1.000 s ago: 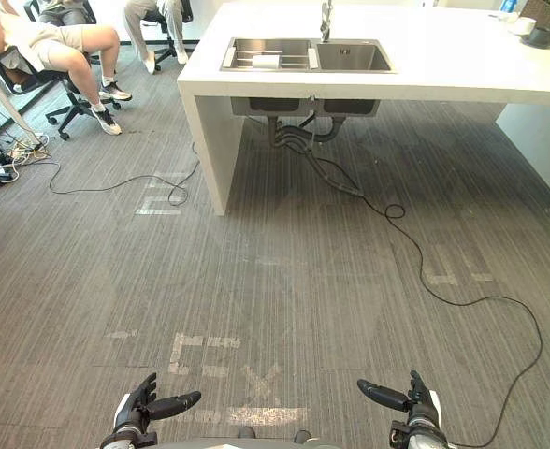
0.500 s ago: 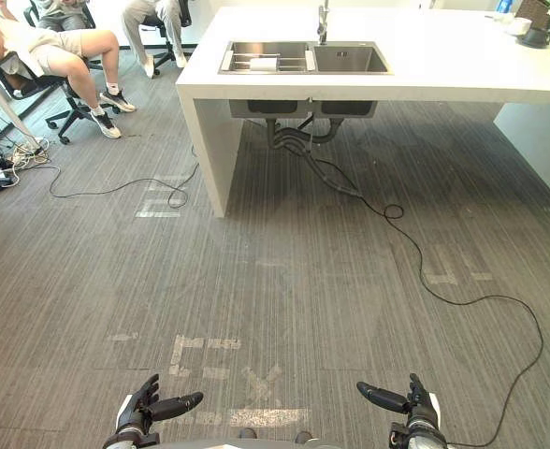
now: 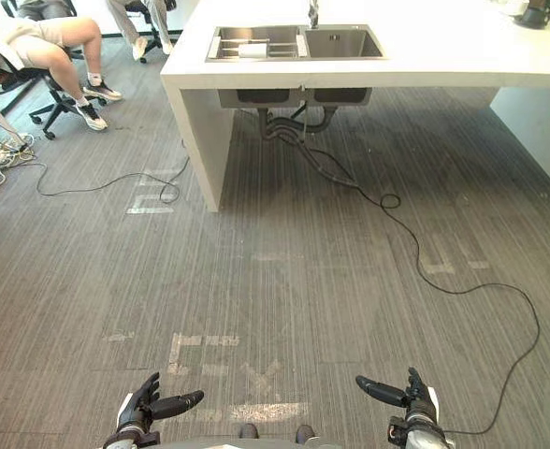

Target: Walk over to the sink, pick up the cup, carry it to the dishwasher, place the cup inside the dishwasher, then close the dishwasher door

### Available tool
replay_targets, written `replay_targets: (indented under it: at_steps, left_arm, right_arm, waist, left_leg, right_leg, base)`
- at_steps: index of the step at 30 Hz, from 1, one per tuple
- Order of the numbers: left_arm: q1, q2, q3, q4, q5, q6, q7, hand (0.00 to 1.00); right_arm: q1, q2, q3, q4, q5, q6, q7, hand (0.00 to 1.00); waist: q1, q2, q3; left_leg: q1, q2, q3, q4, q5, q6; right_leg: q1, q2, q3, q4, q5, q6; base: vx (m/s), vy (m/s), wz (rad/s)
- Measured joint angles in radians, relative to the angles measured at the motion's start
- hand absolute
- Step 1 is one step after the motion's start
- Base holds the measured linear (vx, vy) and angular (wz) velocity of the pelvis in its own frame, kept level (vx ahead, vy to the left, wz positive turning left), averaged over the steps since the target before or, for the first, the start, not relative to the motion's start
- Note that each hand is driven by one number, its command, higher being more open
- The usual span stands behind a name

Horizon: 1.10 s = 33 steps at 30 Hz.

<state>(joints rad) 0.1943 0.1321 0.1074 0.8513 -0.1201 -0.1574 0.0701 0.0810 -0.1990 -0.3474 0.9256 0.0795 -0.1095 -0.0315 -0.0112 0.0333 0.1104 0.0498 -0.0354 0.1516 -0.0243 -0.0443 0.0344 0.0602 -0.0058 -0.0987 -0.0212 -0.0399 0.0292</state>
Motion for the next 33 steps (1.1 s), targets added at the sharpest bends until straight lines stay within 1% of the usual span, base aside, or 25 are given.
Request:
replay_targets:
  at_steps: [2,4,6,8,10,12,14,15,16,17,18,19,20,21,22,23,24,25,26,27,29,30,31,32,33]
  left_arm:
    - [0.003,-0.009,-0.002,-0.027,-0.005,0.000,0.000,1.00]
    - [0.005,-0.015,-0.020,-0.060,-0.021,-0.001,0.001,1.00]
    - [0.002,-0.016,-0.034,-0.070,-0.024,-0.002,0.002,1.00]
    - [-0.011,-0.009,-0.041,-0.085,-0.028,-0.002,0.004,1.00]
    - [-0.012,-0.008,-0.041,-0.099,-0.044,-0.002,0.017,1.00]
    - [-0.019,-0.006,-0.038,-0.106,-0.049,-0.002,0.020,1.00]
    - [-0.035,-0.007,-0.038,-0.108,-0.058,-0.002,0.035,1.00]
    - [-0.043,-0.005,-0.038,-0.108,-0.060,-0.002,0.042,1.00]
    - [-0.051,0.001,-0.039,-0.107,-0.066,-0.002,0.043,1.00]
    - [-0.052,0.003,-0.038,-0.107,-0.068,-0.002,0.044,1.00]
    - [-0.052,0.000,-0.034,-0.098,-0.068,-0.003,0.045,1.00]
    - [-0.054,-0.020,-0.036,-0.093,-0.070,-0.003,0.050,1.00]
    - [-0.059,-0.028,-0.037,-0.093,-0.074,-0.003,0.050,1.00]
    - [-0.070,-0.042,-0.039,-0.093,-0.076,-0.003,0.049,1.00]
    - [-0.076,-0.055,-0.039,-0.096,-0.077,-0.004,0.044,1.00]
    - [-0.072,-0.057,-0.039,-0.100,-0.078,-0.004,0.041,1.00]
    - [-0.070,-0.057,-0.040,-0.101,-0.078,-0.003,0.037,1.00]
    - [-0.069,-0.058,-0.041,-0.099,-0.079,-0.001,0.037,1.00]
    - [-0.071,-0.059,-0.044,-0.099,-0.079,0.000,0.037,1.00]
    - [-0.075,-0.060,-0.046,-0.099,-0.081,0.000,0.037,1.00]
    - [-0.081,-0.060,-0.045,-0.103,-0.098,-0.001,0.038,1.00]
    - [-0.085,-0.060,-0.043,-0.102,-0.099,-0.001,0.040,1.00]
    - [-0.090,-0.063,-0.043,-0.102,-0.102,-0.001,0.042,1.00]
    - [-0.097,-0.069,-0.046,-0.102,-0.108,-0.001,0.042,1.00]
    - [-0.097,-0.071,-0.047,-0.103,-0.108,-0.002,0.042,1.00]
  right_arm:
    - [-0.004,-0.001,-0.002,-0.005,0.014,0.000,-0.002,1.00]
    - [0.000,0.000,-0.011,-0.005,0.016,0.001,-0.004,1.00]
    - [0.000,0.000,-0.011,-0.006,0.017,0.004,-0.005,1.00]
    - [0.000,0.014,0.012,-0.025,0.040,0.010,-0.006,1.00]
    - [-0.003,0.021,0.045,-0.048,0.048,0.010,-0.002,1.00]
    - [-0.015,0.023,0.078,-0.051,0.048,0.010,0.002,1.00]
    - [-0.040,0.025,0.110,-0.052,0.045,0.010,0.003,1.00]
    - [-0.046,0.028,0.124,-0.064,0.044,0.010,0.003,1.00]
    - [-0.038,0.033,0.129,-0.088,0.044,0.008,0.002,1.00]
    - [-0.032,0.034,0.131,-0.095,0.044,0.006,0.001,1.00]
    - [-0.027,0.031,0.132,-0.092,0.044,0.007,0.000,1.00]
    - [-0.034,0.023,0.132,-0.091,0.044,0.008,-0.011,1.00]
    - [-0.035,0.024,0.131,-0.090,0.045,0.008,-0.015,1.00]
    - [-0.042,0.025,0.136,-0.089,0.046,0.008,-0.018,1.00]
    - [-0.038,0.028,0.146,-0.086,0.046,0.008,-0.019,1.00]
    - [-0.036,0.029,0.158,-0.079,0.047,0.009,-0.021,1.00]
    - [-0.034,0.032,0.169,-0.071,0.048,0.009,-0.024,1.00]
    - [-0.036,0.031,0.187,-0.071,0.050,0.007,-0.027,1.00]
    - [-0.040,0.030,0.188,-0.070,0.055,0.006,-0.031,1.00]
    - [-0.047,0.026,0.186,-0.070,0.057,0.006,-0.036,1.00]
    - [-0.073,0.020,0.174,-0.061,0.058,0.006,-0.042,1.00]
    - [-0.087,0.024,0.162,-0.055,0.058,0.006,-0.045,1.00]
    - [-0.105,0.027,0.155,-0.043,0.058,0.007,-0.051,1.00]
    - [-0.112,0.026,0.155,-0.039,0.057,0.007,-0.055,1.00]
    - [-0.111,0.026,0.155,-0.039,0.057,0.007,-0.056,1.00]
  waist:
    - [0.002,0.009,0.008]
    - [0.007,0.019,0.018]
    - [0.011,0.027,0.027]
    - [0.010,0.026,0.047]
    - [-0.001,0.029,0.066]
    - [-0.009,0.038,0.079]
    - [-0.009,0.060,0.095]
    - [-0.009,0.064,0.096]
    - [-0.009,0.049,0.095]
    - [-0.011,0.032,0.093]
    - [-0.022,0.011,0.091]
    - [-0.032,0.036,0.081]
    - [-0.034,0.041,0.080]
    - [-0.035,0.054,0.084]
    - [-0.034,0.065,0.091]
    - [-0.031,0.067,0.092]
    - [-0.025,0.065,0.095]
    - [-0.014,0.061,0.099]
    - [-0.008,0.057,0.101]
    - [-0.002,0.049,0.105]
    - [0.019,0.046,0.108]
    - [0.031,0.041,0.115]
    - [0.039,0.034,0.123]
    - [0.043,0.031,0.130]
    - [0.046,0.033,0.129]
  left_leg:
    - [-0.020,-0.001,0.003,0.071,-0.053,0.007]
    - [-0.028,-0.014,0.003,0.152,-0.122,0.023]
    - [-0.020,-0.023,-0.001,0.181,-0.144,0.037]
    - [0.020,-0.041,-0.020,0.191,-0.162,0.061]
    - [0.047,-0.041,-0.039,0.193,-0.181,0.063]
    - [0.069,-0.026,-0.054,0.183,-0.187,0.058]
    - [0.099,0.019,-0.061,0.165,-0.200,0.034]
    - [0.109,0.040,-0.063,0.163,-0.213,0.008]
    - [0.130,0.041,-0.071,0.157,-0.229,-0.020]
    - [0.148,0.033,-0.077,0.153,-0.239,-0.034]
    - [0.183,0.027,-0.093,0.152,-0.263,-0.058]
    - [0.168,0.056,-0.107,0.199,-0.274,-0.077]
    - [0.144,0.068,-0.111,0.252,-0.279,-0.086]
    - [0.061,0.104,-0.115,0.443,-0.280,-0.098]
    - [-0.037,0.154,-0.114,0.690,-0.243,-0.133]
    - [-0.076,0.181,-0.111,0.811,-0.237,-0.136]
    - [-0.123,0.214,-0.102,0.962,-0.237,-0.136]
    - [-0.181,0.265,-0.055,1.098,-0.242,-0.116]
    - [-0.226,0.289,-0.023,1.149,-0.245,-0.097]
    - [-0.270,0.295,0.001,1.155,-0.250,-0.089]
    - [-0.363,0.258,0.022,1.050,-0.256,-0.088]
    - [-0.384,0.222,0.022,0.953,-0.262,-0.083]
    - [-0.408,0.167,0.012,0.790,-0.254,-0.079]
    - [-0.424,0.109,-0.011,0.595,-0.197,-0.082]
    - [-0.425,0.089,-0.015,0.492,-0.146,-0.088]
  right_leg:
    - [-0.031,-0.012,0.003,0.094,-0.058,0.015]
    - [-0.094,-0.048,-0.007,0.305,-0.164,0.060]
    - [-0.151,-0.076,-0.027,0.470,-0.199,0.087]
    - [-0.252,-0.122,-0.050,0.730,-0.211,0.087]
    - [-0.294,-0.137,-0.067,0.803,-0.247,0.070]
    - [-0.321,-0.137,-0.097,0.779,-0.266,0.052]
    - [-0.378,-0.111,-0.145,0.685,-0.266,0.043]
    - [-0.408,-0.091,-0.151,0.596,-0.236,0.041]
    - [-0.420,-0.084,-0.140,0.513,-0.165,0.018]
    - [-0.425,-0.092,-0.129,0.495,-0.123,-0.006]
    - [-0.422,-0.116,-0.131,0.528,-0.066,-0.070]
    - [-0.416,-0.103,-0.155,0.546,-0.112,-0.074]
    - [-0.408,-0.095,-0.163,0.539,-0.122,-0.080]
    - [-0.360,-0.068,-0.186,0.487,-0.132,-0.089]
    - [-0.276,-0.030,-0.214,0.415,-0.132,-0.104]
    - [-0.230,-0.010,-0.224,0.382,-0.132,-0.113]
    - [-0.163,0.013,-0.231,0.336,-0.136,-0.123]
    - [-0.082,0.035,-0.229,0.279,-0.139,-0.128]
    - [-0.028,0.041,-0.225,0.235,-0.139,-0.129]
    - [0.014,0.040,-0.220,0.201,-0.139,-0.128]
    - [0.079,0.032,-0.196,0.138,-0.138,-0.127]
    - [0.100,0.019,-0.177,0.122,-0.138,-0.127]
    - [0.127,-0.003,-0.171,0.106,-0.139,-0.126]
    - [0.153,-0.022,-0.170,0.093,-0.142,-0.120]
    - [0.165,-0.026,-0.169,0.084,-0.150,-0.105]
  base:
    - [0.09,0.052,-0.05]
    - [0.09,0.076,0.03]
    - [0.13,0.091,0.09]
    - [0.23,0.065,0.23]
    - [0.25,-0.010,0.26]
    - [0.30,-0.054,0.24]
    - [0.33,-0.102,0.11]
    - [0.27,-0.098,0.13]
    - [0.39,-0.157,0.19]
    - [0.46,-0.226,0.36]
    - [0.57,-0.303,0.40]
    - [0.47,-0.279,0.37]
    - [0.45,-0.290,0.28]
    - [0.47,-0.293,0.33]
    - [0.48,-0.288,0.36]
    - [0.40,-0.216,0.27]
    - [0.47,-0.234,0.05]
    - [0.44,-0.223,-0.02]
    - [0.49,-0.230,-0.03]
    - [0.39,-0.128,-0.05]
    - [0.43,-0.035,-0.27]
    - [0.39,0.080,-0.45]
    - [0.39,0.120,-0.38]
    - [0.39,0.130,-0.25]
    - [0.41,0.152,-0.29]
